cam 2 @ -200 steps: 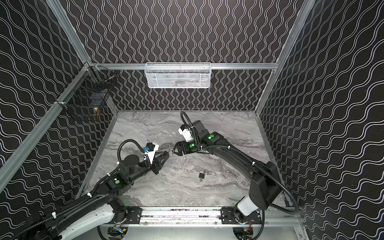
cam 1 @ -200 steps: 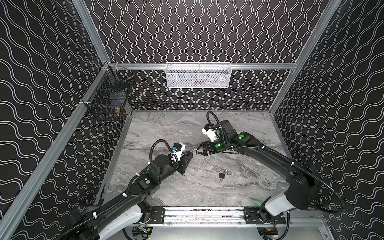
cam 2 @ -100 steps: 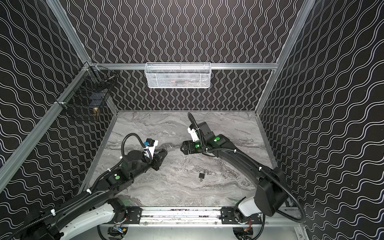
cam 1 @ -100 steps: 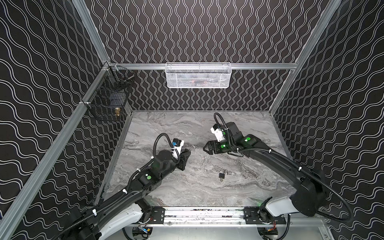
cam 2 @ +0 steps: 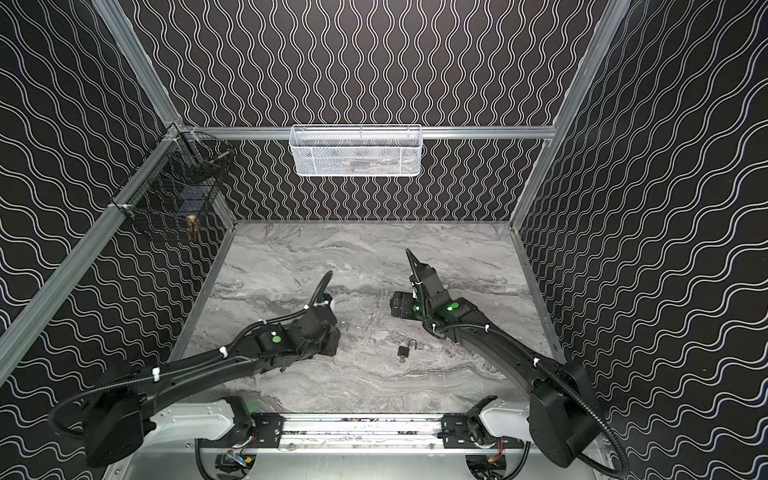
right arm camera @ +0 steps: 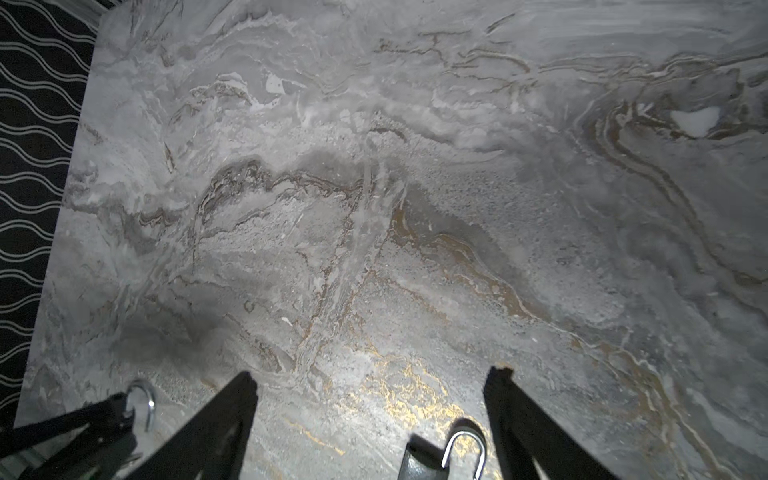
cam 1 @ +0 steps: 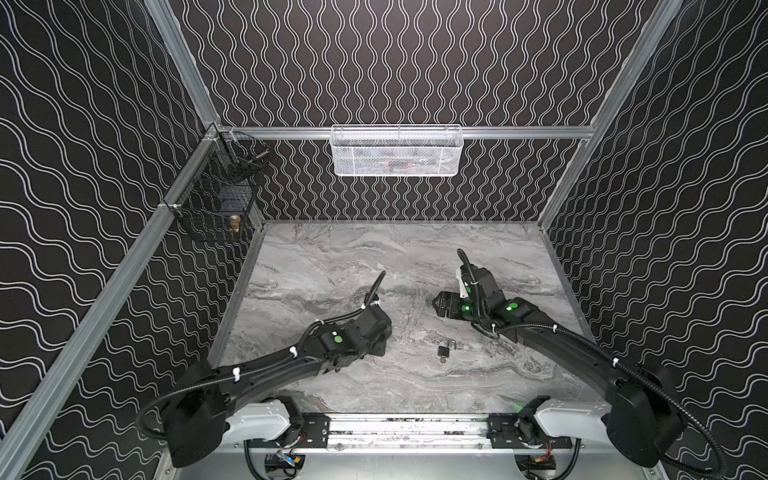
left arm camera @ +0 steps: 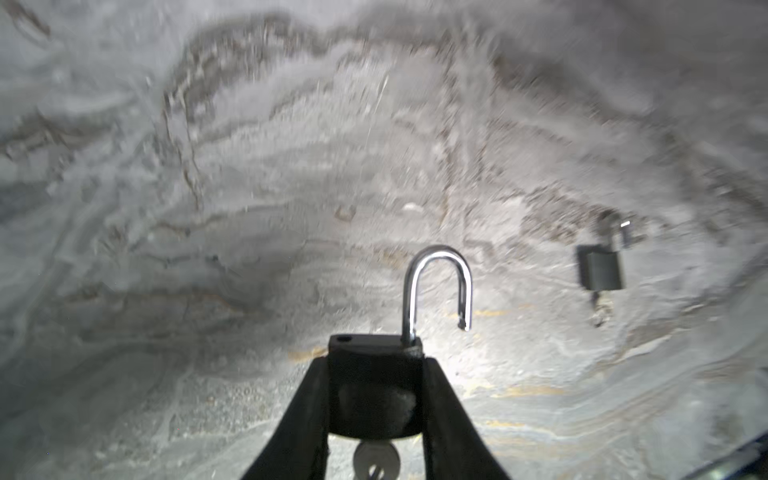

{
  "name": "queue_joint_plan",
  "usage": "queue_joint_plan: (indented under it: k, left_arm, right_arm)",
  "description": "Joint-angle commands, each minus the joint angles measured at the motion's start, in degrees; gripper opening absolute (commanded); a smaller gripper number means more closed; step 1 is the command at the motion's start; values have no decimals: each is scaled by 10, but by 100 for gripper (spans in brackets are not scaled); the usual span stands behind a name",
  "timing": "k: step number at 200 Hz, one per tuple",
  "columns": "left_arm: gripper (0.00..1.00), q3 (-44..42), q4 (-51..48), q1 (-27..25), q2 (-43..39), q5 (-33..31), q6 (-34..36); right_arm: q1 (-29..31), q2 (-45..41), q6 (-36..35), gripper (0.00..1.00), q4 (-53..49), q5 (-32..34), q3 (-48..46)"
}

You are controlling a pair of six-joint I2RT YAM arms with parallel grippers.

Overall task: Unlock with the key
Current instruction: 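Lower the open padlock with the key onto the table with the left gripper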

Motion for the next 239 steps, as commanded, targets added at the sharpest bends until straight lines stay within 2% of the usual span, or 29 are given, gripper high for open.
queue_joint_plan:
  k: [1,26,74,140,171,203,217,239]
  left_arm:
    - [0,5,-3,-8,33,-25,-65]
    - [0,14,-2,-10,81,-34,-105]
    - [0,33,4,-13,148,-28,-139]
    - [0,42,-14,-18,196,-41,-153]
    - [0,33,-7,-19,216,-24,-158]
    - [18,17,11,-19,212,-15,-166]
    - [31,20,4,-19,206,-19,-166]
    - [45,25,-7,-19,190,-31,-161]
  right_arm:
    - [-2,-10,21,88,49,14,-14]
    - [-9,-18,29,88,65,10,-32]
    - [-21,-24,26,88,67,5,-40]
    - [-33,-39,16,88,67,9,-54]
    - [-40,-44,18,88,75,9,-67]
    - [-47,-42,14,88,72,10,-63]
    - [-50,-43,12,88,69,14,-60]
    - [-54,-48,8,88,71,19,-60]
